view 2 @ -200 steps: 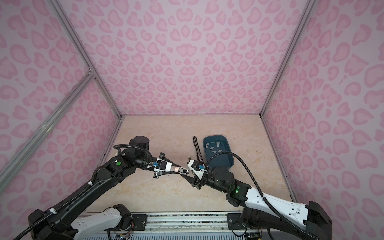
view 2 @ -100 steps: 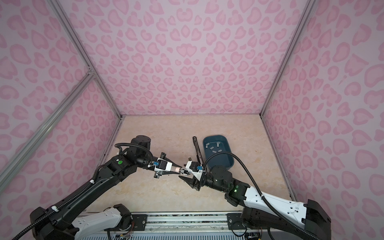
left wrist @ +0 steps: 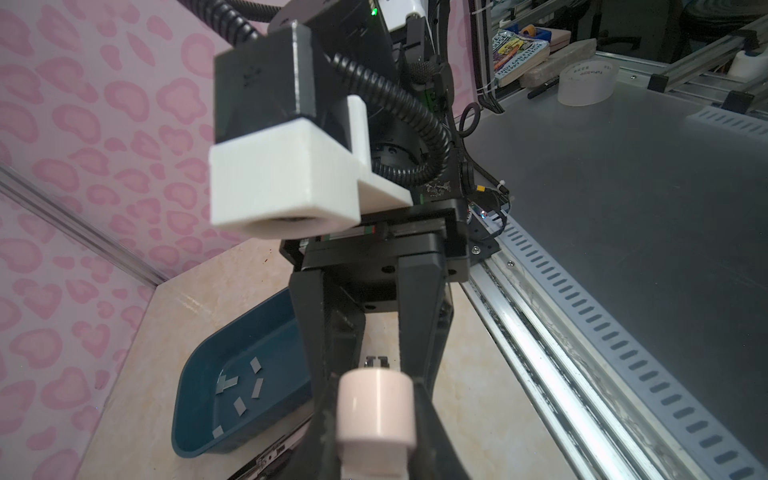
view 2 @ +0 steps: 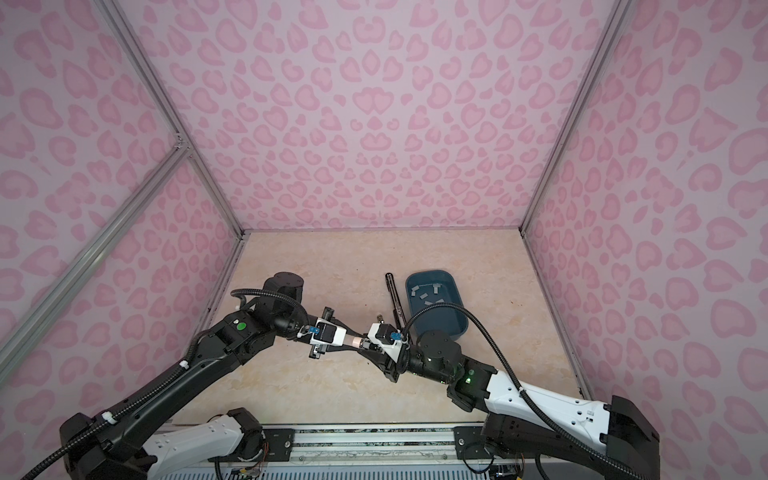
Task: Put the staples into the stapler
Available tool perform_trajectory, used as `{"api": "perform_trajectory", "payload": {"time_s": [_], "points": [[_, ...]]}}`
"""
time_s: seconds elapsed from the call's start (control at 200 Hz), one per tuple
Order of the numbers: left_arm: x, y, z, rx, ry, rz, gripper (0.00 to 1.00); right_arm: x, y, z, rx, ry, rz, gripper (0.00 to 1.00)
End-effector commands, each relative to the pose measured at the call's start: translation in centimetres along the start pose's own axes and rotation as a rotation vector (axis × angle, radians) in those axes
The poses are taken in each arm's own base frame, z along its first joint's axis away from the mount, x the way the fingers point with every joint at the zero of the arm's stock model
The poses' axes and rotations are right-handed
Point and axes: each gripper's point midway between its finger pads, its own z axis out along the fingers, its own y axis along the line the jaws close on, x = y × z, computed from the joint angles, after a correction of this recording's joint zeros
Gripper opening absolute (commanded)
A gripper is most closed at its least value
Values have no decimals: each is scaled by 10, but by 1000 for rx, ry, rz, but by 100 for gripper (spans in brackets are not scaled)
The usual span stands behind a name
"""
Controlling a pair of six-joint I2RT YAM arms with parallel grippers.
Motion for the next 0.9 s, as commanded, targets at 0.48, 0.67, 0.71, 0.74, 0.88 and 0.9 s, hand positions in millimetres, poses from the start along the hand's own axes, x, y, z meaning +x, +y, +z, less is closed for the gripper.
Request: {"api": "perform_trajectory", "payload": {"time_s": [0.48, 0.67, 0.71, 0.74, 0.88, 0.9], "points": [[-14, 63, -15, -306, 14, -162, 80, 2, -44, -3, 253, 11, 96, 8], [8, 157, -81, -904, 78, -530, 98, 19, -78, -5, 457, 66, 179, 6], [19, 171, -108, -1091, 96, -632, 98, 23, -81, -3, 475, 82, 197, 6], [26, 177, -130, -1228, 92, -720, 97, 26, -83, -1, 486, 93, 212, 5], [27, 176, -181, -1448, -90, -980, 97, 43, -89, 10, 530, 158, 284, 3], [25, 174, -184, -1461, -126, -1005, 97, 47, -92, 10, 550, 171, 298, 2]]}}
